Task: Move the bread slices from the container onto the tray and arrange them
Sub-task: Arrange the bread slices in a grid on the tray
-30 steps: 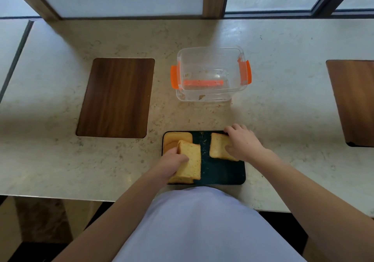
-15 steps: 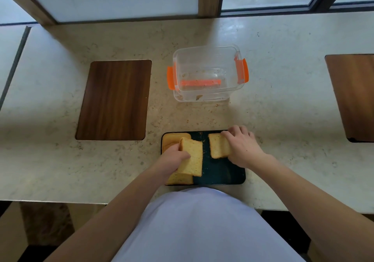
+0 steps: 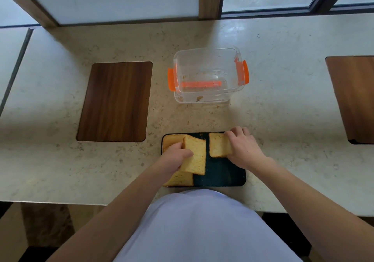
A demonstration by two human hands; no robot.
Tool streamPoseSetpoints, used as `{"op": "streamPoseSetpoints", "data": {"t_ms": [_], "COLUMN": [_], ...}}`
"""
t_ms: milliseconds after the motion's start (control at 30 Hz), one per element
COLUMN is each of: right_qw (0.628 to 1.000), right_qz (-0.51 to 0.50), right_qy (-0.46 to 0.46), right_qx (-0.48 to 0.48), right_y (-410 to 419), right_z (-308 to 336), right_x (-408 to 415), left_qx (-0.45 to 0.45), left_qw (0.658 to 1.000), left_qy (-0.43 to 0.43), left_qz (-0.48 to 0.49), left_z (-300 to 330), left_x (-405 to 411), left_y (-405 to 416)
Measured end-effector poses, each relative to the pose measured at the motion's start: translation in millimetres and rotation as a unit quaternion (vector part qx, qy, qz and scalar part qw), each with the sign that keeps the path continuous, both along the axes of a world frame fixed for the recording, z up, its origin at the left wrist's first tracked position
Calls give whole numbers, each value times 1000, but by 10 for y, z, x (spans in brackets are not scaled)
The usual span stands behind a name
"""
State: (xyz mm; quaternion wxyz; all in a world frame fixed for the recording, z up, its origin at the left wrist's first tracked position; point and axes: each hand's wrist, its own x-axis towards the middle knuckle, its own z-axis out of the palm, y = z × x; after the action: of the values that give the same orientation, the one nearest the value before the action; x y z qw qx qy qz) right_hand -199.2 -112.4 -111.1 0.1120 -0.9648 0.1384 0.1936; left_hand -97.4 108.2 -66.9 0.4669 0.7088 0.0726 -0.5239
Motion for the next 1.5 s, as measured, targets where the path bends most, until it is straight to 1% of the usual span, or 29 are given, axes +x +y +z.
{"op": "streamPoseSetpoints", "data": {"t_ms": [333, 400, 467, 500, 533, 567, 600, 633, 667, 700, 733, 767, 800, 833, 867, 900, 967, 1100, 1233, 1300, 1333, 1367, 1400, 1433, 1467, 1500], "right_qw": [1000, 999, 991, 975, 948, 914, 881, 862, 867, 887, 917, 952, 979, 991, 994, 995, 995, 998, 998, 998, 997, 988, 963, 919, 863, 801], "right_qz": [16, -15, -96, -160, -228, -288, -326, -340, -328, -301, -261, -204, -133, -74, -46, -42, -47, -22, -27, -44, -76, -134, -211, -294, -366, -421], "right_qy": [22, 14, -48, -90, -118, -124, -117, -109, -106, -112, -122, -131, -129, -109, -78, -48, -25, 8, 26, 23, -1, -39, -82, -112, -115, -94], "right_qx": [5, 26, 76, 128, 190, 259, 323, 360, 359, 332, 275, 188, 87, 1, -56, -81, -85, -65, -55, -43, -6, 60, 147, 237, 327, 415], "right_y": [-2, 19, 72, 110, 143, 175, 205, 232, 258, 280, 294, 302, 302, 291, 273, 246, 176, 77, 58, 87, 116, 152, 196, 245, 295, 343], "right_z": [62, 107, 141, 155, 177, 200, 218, 224, 217, 204, 186, 153, 109, 69, 36, 26, 17, 10, 20, 65, 99, 144, 201, 270, 343, 401], "right_x": [4, 2, -19, -43, -64, -82, -106, -133, -163, -204, -245, -280, -311, -328, -319, -288, -182, -22, 12, -13, -37, -72, -116, -166, -221, -276], "left_qx": [-6, -12, -26, -31, -34, -34, -34, -33, -33, -33, -35, -35, -35, -35, -33, -31, -27, -26, -25, -29, -32, -39, -49, -65, -84, -106], "left_qw": [1000, 999, 998, 998, 998, 998, 999, 999, 998, 998, 999, 999, 999, 999, 999, 999, 999, 999, 999, 1000, 999, 999, 998, 997, 993, 988], "left_qy": [19, 30, 50, 57, 54, 43, 31, 22, 17, 16, 16, 16, 20, 25, 29, 30, 25, 13, 7, 3, 3, 9, 20, 35, 50, 60], "left_qz": [1, 7, 19, 22, 17, 3, -16, -32, -41, -43, -39, -30, -17, -3, 10, 18, 20, 15, 20, 9, 3, 3, 13, 34, 64, 99], "left_z": [-3, 0, -3, 2, 11, 20, 38, 60, 73, 77, 76, 75, 72, 65, 57, 49, 41, 30, 22, 26, 25, 19, 13, 9, 8, 9], "left_x": [-8, -13, -19, -29, -41, -53, -68, -83, -96, -111, -123, -133, -140, -142, -143, -142, -128, -87, -58, -75, -91, -112, -140, -172, -205, -230], "left_y": [-60, -75, -98, -111, -131, -156, -180, -204, -224, -237, -240, -232, -214, -195, -169, -146, -118, -101, -95, -110, -120, -138, -160, -191, -220, -247]}}
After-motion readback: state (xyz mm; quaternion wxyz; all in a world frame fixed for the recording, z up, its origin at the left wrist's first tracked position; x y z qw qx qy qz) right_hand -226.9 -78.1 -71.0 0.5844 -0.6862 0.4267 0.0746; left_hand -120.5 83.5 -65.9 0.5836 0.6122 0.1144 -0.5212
